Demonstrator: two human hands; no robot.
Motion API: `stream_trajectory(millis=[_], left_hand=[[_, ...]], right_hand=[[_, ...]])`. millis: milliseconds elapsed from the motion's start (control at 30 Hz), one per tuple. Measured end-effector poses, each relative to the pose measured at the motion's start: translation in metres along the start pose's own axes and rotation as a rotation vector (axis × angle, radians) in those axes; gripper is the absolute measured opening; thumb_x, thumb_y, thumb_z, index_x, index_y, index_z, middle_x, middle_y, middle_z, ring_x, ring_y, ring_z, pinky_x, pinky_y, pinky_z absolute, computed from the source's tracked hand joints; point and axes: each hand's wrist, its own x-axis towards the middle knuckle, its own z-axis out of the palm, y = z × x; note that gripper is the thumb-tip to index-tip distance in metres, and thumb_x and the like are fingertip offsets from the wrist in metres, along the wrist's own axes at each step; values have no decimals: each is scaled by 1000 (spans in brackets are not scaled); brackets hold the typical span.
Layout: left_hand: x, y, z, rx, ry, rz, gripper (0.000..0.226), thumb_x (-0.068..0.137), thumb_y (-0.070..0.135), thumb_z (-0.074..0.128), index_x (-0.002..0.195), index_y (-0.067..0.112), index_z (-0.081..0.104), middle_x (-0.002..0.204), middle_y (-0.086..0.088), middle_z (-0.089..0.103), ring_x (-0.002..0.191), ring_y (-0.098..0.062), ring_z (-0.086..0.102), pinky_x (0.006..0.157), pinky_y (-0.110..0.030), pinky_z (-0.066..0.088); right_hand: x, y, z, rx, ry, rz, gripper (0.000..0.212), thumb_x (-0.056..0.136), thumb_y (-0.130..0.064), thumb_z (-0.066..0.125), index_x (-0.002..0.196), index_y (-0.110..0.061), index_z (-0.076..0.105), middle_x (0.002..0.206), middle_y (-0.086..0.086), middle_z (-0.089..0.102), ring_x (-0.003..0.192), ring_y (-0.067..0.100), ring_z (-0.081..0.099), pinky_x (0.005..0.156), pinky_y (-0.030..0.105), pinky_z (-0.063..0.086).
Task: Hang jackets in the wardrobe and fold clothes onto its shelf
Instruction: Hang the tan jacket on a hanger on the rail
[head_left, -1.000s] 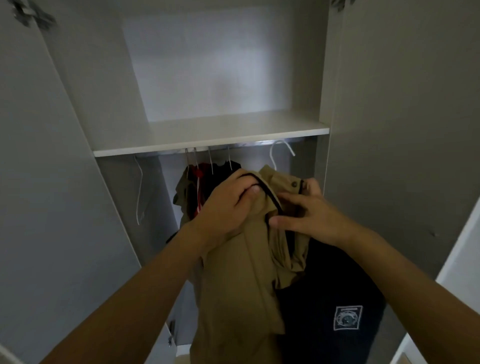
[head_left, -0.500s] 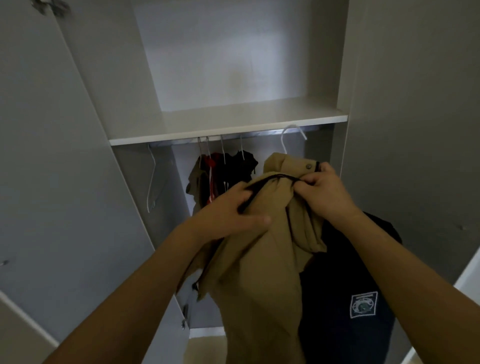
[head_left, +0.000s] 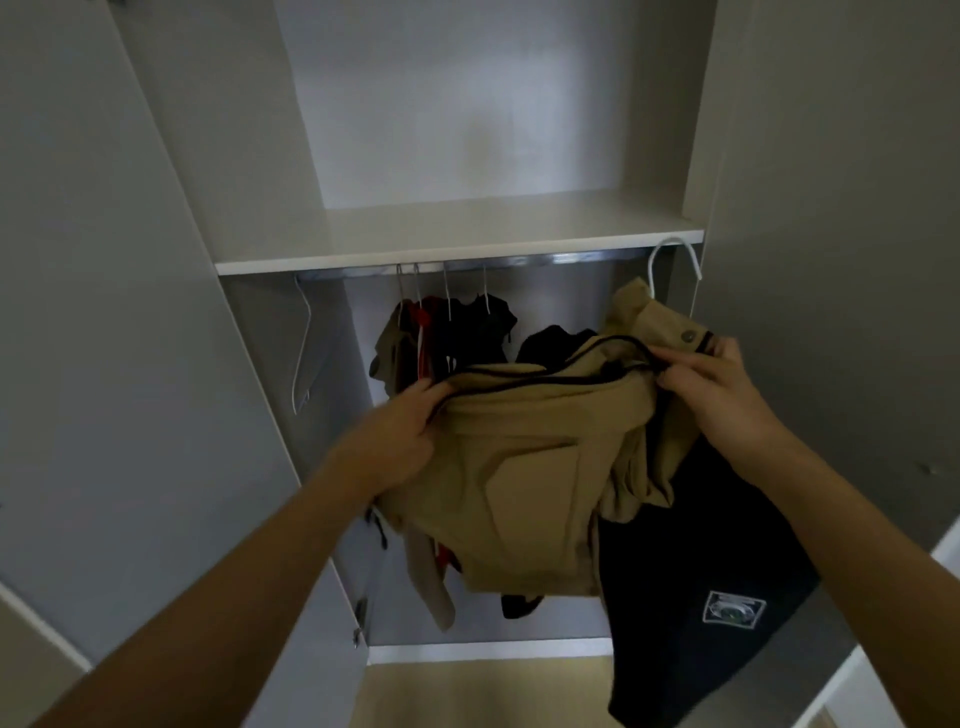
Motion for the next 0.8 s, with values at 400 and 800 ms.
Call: stream_trajectory(millis=[400,800], left_hand=[[59,78,-63,428,-283,333,45,90,4,46,128,25,60,117,0,59,101,-16,55,84,-27,43],[60,100,-40,49,-245,317,27,90,7,60,110,18,74,104,1,74,89,-7,65,85,-14,49]], right_hand=[[-9,-11,20,-472,-211,-97,39,64,-63,71,62,-25,62,94,-14,33,90,2,45,79,23,43],[-19,-7,39,-210,-529,144,58,50,-83,67,70,-29,68,96,-10,36,79,-8,48,74,18,40]])
